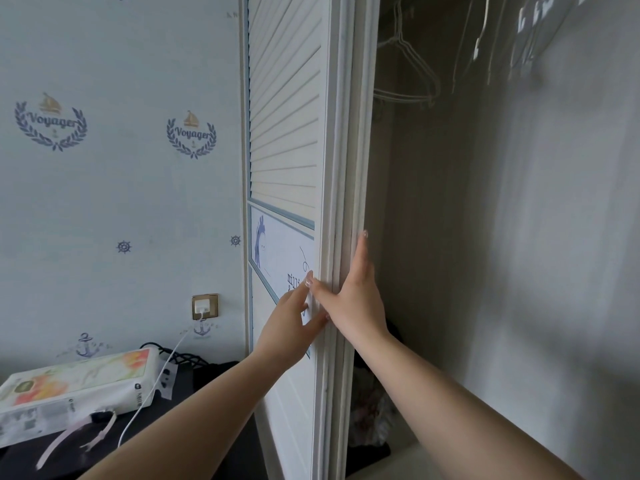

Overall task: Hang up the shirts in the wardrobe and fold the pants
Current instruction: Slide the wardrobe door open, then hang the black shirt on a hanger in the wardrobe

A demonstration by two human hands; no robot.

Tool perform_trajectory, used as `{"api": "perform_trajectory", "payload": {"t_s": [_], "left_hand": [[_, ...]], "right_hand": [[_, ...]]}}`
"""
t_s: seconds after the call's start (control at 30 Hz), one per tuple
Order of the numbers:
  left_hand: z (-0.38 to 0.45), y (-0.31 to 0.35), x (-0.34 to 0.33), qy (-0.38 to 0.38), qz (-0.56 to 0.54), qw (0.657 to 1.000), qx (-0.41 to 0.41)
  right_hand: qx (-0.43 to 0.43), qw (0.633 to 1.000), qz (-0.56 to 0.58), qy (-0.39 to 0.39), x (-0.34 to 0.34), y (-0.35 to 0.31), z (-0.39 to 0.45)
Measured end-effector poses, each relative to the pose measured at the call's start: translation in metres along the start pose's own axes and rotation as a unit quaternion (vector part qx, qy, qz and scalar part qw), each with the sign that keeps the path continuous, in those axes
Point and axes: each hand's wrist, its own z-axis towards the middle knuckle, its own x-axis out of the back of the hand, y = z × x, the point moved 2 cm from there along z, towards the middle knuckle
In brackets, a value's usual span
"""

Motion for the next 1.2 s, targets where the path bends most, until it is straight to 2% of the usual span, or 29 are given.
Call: {"api": "perform_trajectory", "payload": {"t_s": [0.23, 0.37, 0.5, 0.67, 0.87, 1.03, 1.2], "left_hand": [[0.002, 0.002, 0.001, -0.020, -0.020, 0.999, 0.016], [-0.009, 0.000, 0.009, -0.022, -0.062, 0.997, 0.039], [-0.037, -0.002, 0.022, 0.011, -0.099, 0.993, 0.056], [-0.086, -0.007, 0.043, 0.017, -0.100, 0.993, 0.059], [-0.159, -0.033, 0.083, 0.088, -0.112, 0.982, 0.127], [-0.233, -0.051, 0.128, 0.152, -0.108, 0.965, 0.186], [-0.322, -0.060, 0.191, 0.226, -0.087, 0.940, 0.240]], "right_hand": [[0.002, 0.999, 0.031, -0.033, 0.003, 0.007, -0.001], [0.075, 0.996, -0.016, -0.047, 0.021, 0.005, -0.016], [0.110, 0.993, 0.010, -0.047, 0.033, -0.001, -0.037], [0.070, 0.978, 0.094, -0.175, 0.012, -0.003, -0.069], [0.056, 0.942, 0.147, -0.296, -0.034, -0.015, -0.124], [0.077, 0.904, 0.180, -0.380, -0.076, -0.054, -0.171], [0.117, 0.856, 0.216, -0.455, -0.122, -0.124, -0.229]]}}
